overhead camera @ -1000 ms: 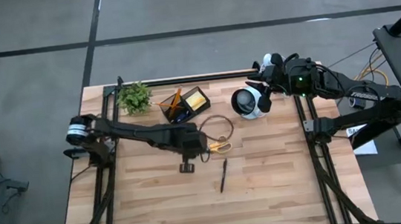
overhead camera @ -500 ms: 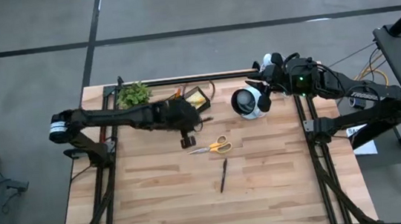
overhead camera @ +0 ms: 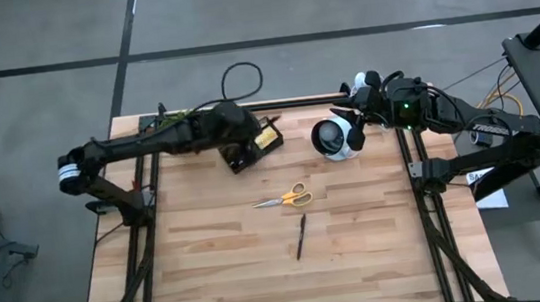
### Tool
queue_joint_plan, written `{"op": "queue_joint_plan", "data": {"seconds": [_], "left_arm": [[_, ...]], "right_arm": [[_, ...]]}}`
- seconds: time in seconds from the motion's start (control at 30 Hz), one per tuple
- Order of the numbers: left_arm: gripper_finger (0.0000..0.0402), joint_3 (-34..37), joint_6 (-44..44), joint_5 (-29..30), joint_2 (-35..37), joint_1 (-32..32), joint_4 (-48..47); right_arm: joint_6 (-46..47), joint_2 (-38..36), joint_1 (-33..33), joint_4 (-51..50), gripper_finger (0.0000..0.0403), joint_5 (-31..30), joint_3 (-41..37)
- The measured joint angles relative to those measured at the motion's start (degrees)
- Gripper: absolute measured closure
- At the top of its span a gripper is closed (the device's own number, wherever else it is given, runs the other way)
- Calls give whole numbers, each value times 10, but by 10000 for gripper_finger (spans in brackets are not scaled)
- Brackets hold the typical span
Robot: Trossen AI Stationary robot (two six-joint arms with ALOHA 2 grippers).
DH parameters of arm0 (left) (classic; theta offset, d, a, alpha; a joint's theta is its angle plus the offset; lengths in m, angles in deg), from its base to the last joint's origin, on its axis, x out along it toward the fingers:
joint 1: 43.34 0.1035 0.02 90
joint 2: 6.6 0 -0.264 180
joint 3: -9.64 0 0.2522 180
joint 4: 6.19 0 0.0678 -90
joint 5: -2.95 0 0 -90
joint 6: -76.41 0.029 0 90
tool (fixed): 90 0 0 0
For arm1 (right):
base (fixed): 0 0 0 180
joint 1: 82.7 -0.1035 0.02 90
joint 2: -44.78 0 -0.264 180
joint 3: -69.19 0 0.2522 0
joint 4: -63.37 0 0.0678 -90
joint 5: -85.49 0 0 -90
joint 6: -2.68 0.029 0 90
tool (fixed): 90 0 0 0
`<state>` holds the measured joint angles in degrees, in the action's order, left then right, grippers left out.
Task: Pick and place office supplies into organizer
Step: Put the left black pen into the black desk organizer
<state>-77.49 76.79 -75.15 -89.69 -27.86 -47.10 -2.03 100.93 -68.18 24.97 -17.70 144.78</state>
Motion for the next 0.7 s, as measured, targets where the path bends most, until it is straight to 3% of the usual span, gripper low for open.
{"op": "queue_joint_plan", "data": {"seconds": [0.7], "left_arm": [[395, 237, -75, -5, 93, 91, 321]], "right_arm": [[-2, -3, 0, -1, 337, 1, 0]]}}
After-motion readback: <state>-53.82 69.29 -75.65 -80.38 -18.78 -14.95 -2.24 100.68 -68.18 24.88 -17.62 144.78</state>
